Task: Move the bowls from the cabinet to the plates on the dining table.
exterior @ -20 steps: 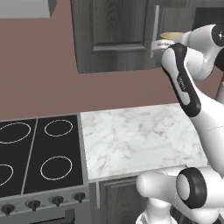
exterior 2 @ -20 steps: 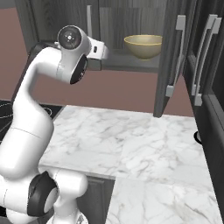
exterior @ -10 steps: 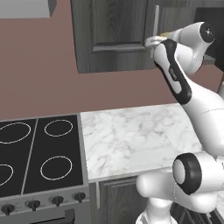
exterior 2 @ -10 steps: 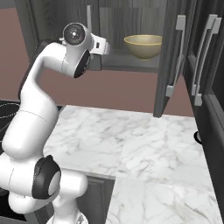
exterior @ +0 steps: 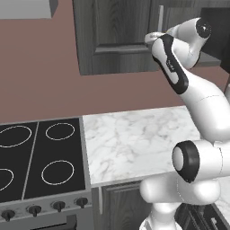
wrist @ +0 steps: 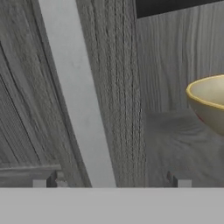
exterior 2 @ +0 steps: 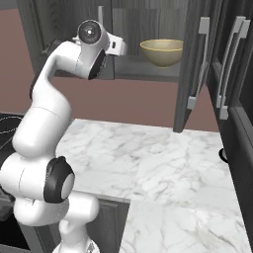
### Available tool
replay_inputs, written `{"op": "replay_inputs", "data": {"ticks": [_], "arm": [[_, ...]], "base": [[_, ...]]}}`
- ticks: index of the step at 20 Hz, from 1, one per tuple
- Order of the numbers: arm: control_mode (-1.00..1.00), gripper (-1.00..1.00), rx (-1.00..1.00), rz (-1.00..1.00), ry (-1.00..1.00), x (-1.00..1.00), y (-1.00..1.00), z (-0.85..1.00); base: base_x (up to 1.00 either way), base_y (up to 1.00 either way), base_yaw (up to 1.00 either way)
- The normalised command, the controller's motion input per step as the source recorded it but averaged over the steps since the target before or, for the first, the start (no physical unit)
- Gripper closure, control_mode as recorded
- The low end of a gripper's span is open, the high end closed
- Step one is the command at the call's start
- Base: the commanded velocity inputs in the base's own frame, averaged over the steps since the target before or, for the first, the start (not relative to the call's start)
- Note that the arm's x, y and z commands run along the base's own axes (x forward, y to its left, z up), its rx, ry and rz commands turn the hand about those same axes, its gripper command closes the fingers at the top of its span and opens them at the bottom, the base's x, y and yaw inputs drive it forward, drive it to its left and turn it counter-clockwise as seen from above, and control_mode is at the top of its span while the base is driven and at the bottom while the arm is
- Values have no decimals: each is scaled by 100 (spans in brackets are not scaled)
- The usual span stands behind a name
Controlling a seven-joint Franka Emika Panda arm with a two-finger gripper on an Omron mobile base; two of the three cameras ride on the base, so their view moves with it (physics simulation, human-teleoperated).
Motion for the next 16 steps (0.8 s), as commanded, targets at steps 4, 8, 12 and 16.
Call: {"op": "replay_inputs", "data": {"ticks": [4, 8, 12, 16], "arm": [[-100, -100, 0, 0, 0, 45, 0, 0], [-100, -100, 0, 0, 0, 46, 0, 0], [-100, -100, 0, 0, 0, 46, 0, 0], [-100, 100, 0, 0, 0, 51, 0, 0]], "base": [[0, 0, 0], [0, 0, 0], [0, 0, 0], [0, 0, 0]]}}
